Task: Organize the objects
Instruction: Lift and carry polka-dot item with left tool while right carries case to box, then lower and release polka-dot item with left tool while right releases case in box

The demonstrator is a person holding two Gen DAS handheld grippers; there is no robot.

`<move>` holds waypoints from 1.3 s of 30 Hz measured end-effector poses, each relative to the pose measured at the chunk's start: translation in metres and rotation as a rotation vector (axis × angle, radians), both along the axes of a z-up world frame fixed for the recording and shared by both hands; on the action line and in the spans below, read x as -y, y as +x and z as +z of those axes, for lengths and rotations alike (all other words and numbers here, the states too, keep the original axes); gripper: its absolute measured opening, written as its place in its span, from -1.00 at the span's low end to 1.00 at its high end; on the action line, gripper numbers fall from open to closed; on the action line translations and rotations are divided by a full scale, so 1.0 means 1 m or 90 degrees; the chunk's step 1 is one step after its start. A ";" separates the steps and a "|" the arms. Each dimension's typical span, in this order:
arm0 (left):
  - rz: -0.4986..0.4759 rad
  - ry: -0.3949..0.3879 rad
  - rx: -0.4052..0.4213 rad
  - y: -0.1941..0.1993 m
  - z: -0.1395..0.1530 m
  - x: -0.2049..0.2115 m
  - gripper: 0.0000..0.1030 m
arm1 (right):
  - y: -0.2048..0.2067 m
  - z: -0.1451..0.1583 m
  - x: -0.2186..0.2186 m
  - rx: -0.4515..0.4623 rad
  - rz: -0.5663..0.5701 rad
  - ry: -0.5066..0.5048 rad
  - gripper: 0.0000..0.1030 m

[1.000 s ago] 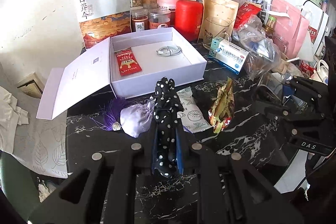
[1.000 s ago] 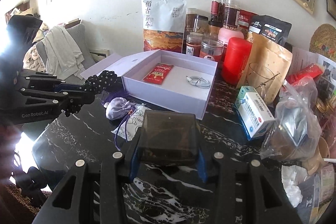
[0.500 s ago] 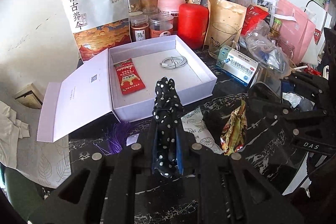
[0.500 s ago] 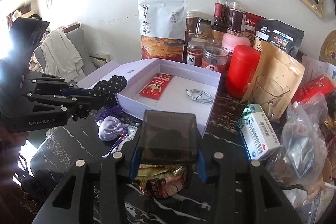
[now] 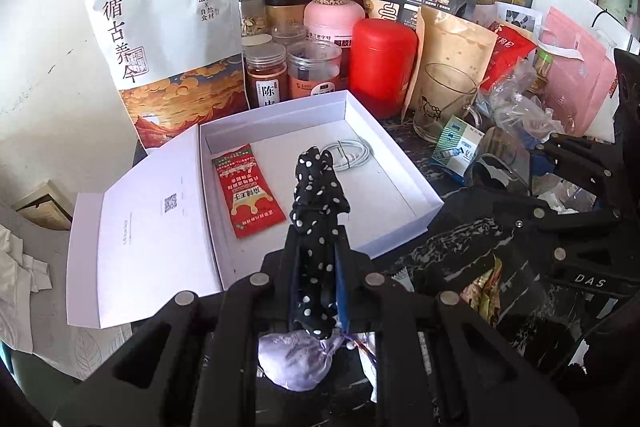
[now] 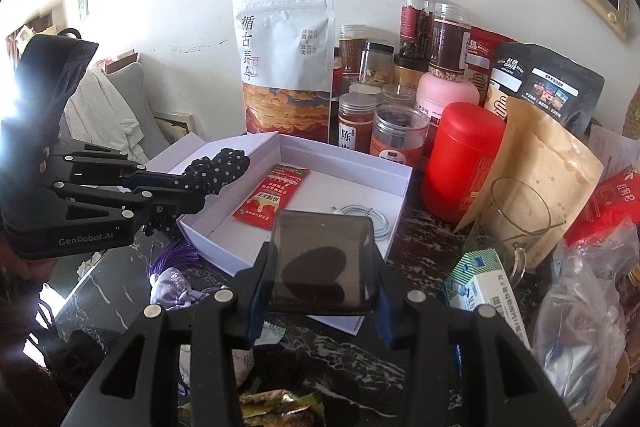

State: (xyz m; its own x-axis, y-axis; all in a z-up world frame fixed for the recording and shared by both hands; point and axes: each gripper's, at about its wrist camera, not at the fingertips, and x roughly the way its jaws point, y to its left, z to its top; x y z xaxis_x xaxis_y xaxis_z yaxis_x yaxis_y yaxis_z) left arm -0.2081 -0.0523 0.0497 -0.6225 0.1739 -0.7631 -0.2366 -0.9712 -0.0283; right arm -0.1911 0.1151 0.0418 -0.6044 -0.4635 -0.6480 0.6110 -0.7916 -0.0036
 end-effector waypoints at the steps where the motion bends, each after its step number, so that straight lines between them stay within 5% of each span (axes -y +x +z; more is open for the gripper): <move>1: -0.002 -0.001 0.000 -0.006 0.000 0.000 -0.73 | -0.006 -0.001 0.001 0.000 -0.003 0.002 -0.15; 21: -0.036 -0.051 0.027 -0.135 -0.017 0.016 -0.73 | -0.117 -0.026 0.048 0.036 -0.013 0.036 -0.15; 39: -0.026 -0.064 0.079 -0.180 -0.074 0.009 -0.73 | -0.158 -0.069 0.068 0.089 -0.021 0.071 -0.15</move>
